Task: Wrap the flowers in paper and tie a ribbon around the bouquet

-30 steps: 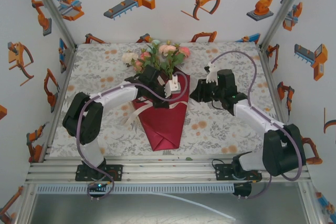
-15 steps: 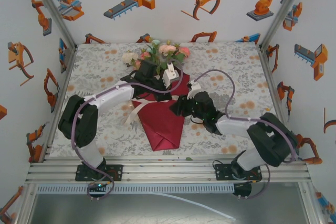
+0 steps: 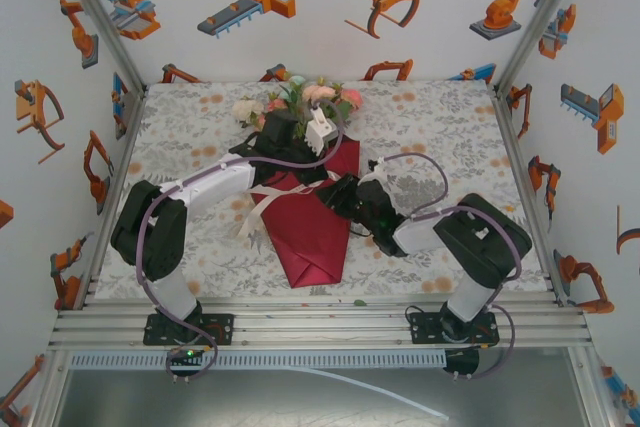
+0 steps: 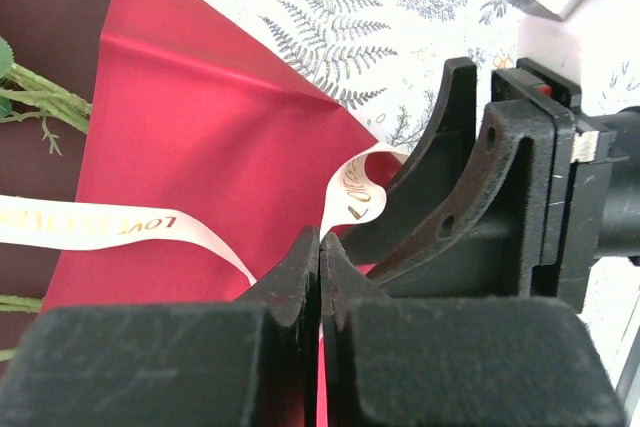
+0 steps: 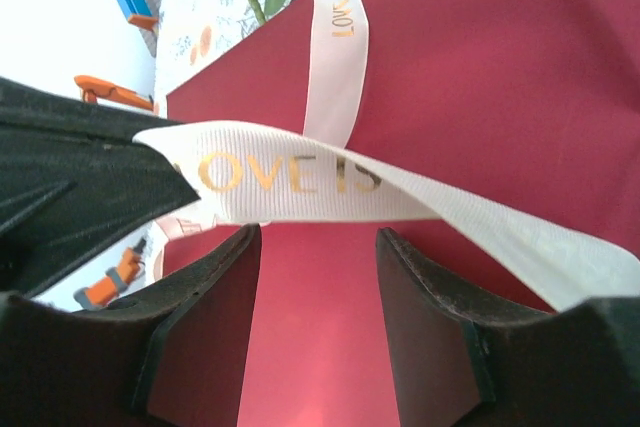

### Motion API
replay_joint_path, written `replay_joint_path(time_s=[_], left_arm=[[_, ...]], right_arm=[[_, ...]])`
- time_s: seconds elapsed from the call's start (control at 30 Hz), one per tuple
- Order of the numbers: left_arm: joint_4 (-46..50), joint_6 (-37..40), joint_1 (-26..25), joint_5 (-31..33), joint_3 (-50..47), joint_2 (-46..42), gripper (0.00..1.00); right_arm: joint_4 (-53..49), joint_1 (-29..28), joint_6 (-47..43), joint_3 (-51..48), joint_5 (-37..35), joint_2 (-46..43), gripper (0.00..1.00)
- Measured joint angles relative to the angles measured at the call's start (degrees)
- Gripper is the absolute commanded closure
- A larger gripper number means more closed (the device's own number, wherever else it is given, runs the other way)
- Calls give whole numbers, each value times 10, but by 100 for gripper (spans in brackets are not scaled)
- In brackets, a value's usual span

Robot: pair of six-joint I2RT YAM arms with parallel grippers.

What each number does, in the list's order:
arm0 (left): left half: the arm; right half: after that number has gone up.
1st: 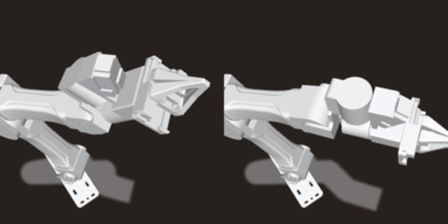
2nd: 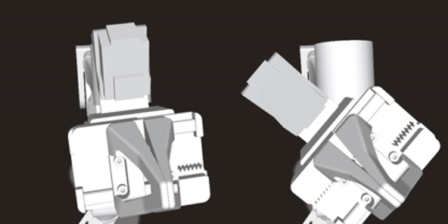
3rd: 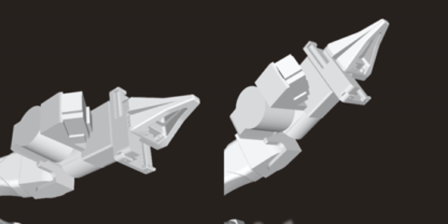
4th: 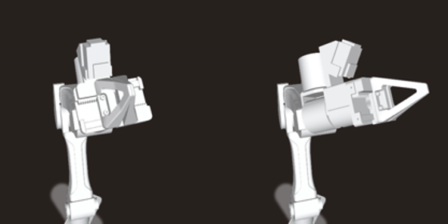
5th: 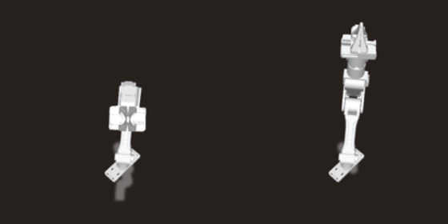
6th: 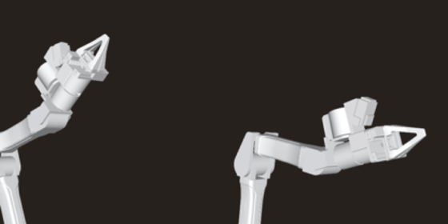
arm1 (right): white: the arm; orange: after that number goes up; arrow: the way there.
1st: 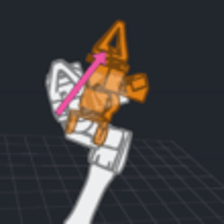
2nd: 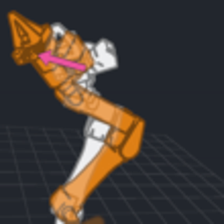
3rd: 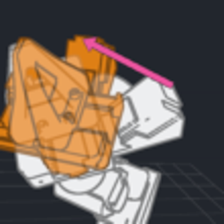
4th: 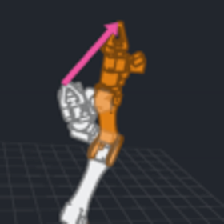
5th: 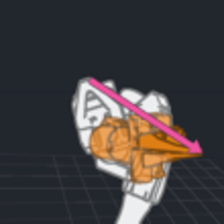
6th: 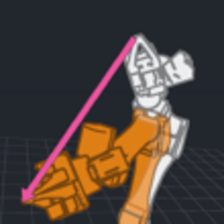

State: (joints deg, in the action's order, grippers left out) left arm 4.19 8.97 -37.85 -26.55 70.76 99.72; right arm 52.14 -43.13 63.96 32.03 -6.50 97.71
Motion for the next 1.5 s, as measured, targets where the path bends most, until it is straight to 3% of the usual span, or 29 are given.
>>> replay_joint_path(time_s=[0.27,0.53,0.6,0.8,0.93,1.07,1.27,1.5], left_arm=[[-7,-29,1,10,0,0,93],[-19,-37,5,16,0,0,93],[-21,-37,5,17,0,0,93],[-21,-38,5,14,-1,1,93],[-21,-39,8,16,-9,1,93],[-23,-44,14,35,-18,1,93],[-35,-53,24,66,-43,1,93],[-49,-58,26,73,-106,-21,82]], right_arm=[[8,-1,28,40,-11,43,52],[-41,-10,36,91,-21,77,61],[-66,-10,37,104,-22,79,68],[-115,-10,34,123,-28,85,100],[-144,-12,16,122,-33,79,100],[-177,-30,-15,95,-47,17,100],[-235,-104,-59,31,-101,-154,100],[-368,-135,-85,17,-209,-289,100]])
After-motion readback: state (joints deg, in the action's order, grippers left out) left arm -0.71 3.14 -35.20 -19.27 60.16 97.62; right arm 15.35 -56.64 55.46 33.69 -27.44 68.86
